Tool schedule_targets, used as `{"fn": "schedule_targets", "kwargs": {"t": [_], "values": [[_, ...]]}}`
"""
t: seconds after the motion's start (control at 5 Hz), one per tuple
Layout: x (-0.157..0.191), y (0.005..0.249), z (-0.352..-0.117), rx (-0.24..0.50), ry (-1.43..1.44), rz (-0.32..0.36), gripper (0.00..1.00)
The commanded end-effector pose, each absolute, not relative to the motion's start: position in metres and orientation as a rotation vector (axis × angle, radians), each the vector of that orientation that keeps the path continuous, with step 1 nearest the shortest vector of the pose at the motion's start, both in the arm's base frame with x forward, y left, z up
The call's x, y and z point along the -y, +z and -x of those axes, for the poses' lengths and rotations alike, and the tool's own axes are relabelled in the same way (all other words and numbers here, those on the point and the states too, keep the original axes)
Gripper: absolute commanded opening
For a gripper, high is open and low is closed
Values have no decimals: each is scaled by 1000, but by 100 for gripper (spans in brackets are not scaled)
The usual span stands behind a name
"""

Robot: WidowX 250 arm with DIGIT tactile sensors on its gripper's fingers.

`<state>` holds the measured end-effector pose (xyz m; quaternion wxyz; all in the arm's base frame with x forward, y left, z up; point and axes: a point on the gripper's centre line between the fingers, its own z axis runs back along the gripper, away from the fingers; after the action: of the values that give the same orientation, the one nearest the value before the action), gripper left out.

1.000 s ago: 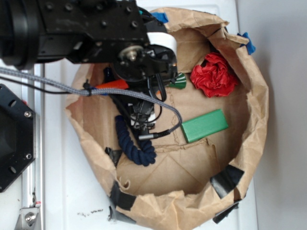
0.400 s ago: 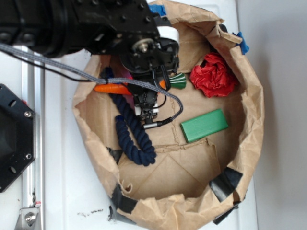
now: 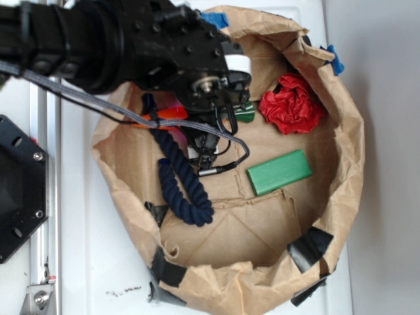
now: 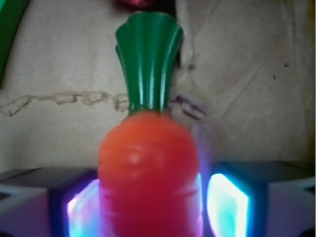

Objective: Grab the carrot.

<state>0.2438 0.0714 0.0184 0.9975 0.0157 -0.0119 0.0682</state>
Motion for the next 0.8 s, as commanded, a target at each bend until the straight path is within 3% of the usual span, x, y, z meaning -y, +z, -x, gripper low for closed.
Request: {"fn": "schedule_targets", "kwargs": {"t": [0.0, 0.6], "values": [[-66, 26, -258, 53, 124, -39, 0], [-36, 122, -268, 173, 97, 37, 0]]}}
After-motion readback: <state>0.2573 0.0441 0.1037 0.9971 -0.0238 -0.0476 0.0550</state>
